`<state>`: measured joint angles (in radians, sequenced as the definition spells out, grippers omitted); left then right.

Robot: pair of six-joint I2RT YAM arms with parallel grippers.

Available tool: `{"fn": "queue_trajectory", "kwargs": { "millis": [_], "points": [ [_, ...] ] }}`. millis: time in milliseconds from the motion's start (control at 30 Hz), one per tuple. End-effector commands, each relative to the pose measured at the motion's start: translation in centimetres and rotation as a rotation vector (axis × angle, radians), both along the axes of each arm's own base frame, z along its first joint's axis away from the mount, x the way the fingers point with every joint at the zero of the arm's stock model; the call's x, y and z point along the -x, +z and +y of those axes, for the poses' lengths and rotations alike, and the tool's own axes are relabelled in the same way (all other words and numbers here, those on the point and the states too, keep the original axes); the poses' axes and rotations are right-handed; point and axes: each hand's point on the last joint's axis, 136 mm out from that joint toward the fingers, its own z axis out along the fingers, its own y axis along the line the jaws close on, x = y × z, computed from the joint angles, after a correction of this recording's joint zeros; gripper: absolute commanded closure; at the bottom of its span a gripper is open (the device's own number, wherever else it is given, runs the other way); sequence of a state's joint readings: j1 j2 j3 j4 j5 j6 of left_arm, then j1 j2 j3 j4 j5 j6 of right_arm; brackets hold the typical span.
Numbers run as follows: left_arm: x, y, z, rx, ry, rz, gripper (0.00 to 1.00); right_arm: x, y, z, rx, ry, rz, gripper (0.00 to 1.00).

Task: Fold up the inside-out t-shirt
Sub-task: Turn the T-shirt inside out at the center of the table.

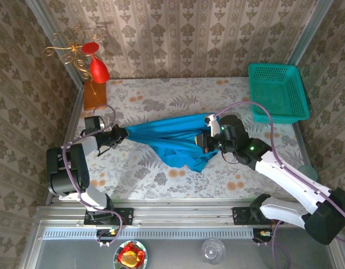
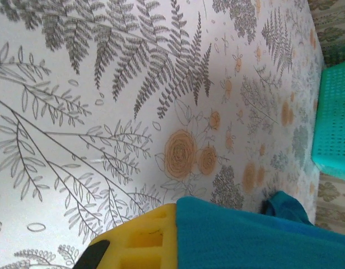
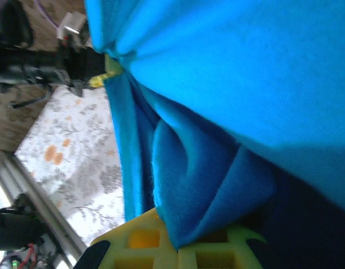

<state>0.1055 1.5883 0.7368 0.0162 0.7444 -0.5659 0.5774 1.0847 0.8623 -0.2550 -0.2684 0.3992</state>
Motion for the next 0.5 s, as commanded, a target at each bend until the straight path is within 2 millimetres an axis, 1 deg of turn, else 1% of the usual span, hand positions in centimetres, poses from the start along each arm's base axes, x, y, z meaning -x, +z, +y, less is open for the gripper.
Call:
{"fn": "queue_trajectory", "kwargs": {
  "millis": [0,33,100,167,233,267,367,467],
  "points": [
    [-0.9,1.2,-0.2,-0.008,-0.002,-0.039,0.98,-0.5,4.8,2.7,-0.199,0.132,-0.115,1.0],
    [-0.8,2.2,-1.6,-0.004,-0.053,-0.066,0.93,-0.4,4.5,3.4,-0.207,0.173,-0.092,1.0],
    [-0.7,4.8,-4.0,-0.016,-0.14,-0.149,0.79,-0.3,3.9,4.3,-0.203,0.224,-0.07,1.0],
    [-0.3,8.1,-6.6,-0.047,-0.229,-0.253,0.62,-0.1,3.3,4.9,-0.185,0.278,-0.068,1.0],
    [0.4,11.2,-8.9,-0.063,-0.313,-0.352,0.51,0.1,2.8,5.2,-0.154,0.321,-0.074,1.0],
    [0.8,12.9,-10.2,-0.064,-0.363,-0.41,0.46,0.3,2.6,5.4,-0.139,0.357,-0.074,1.0],
    [2.8,16.9,-13.7,-0.052,-0.506,-0.549,0.35,1.4,2.4,6.2,-0.116,0.477,-0.077,1.0],
    [4.7,18.8,-16.8,-0.028,-0.638,-0.619,0.3,2.3,2.1,6.7,-0.094,0.58,-0.097,1.0]
  ]
}}
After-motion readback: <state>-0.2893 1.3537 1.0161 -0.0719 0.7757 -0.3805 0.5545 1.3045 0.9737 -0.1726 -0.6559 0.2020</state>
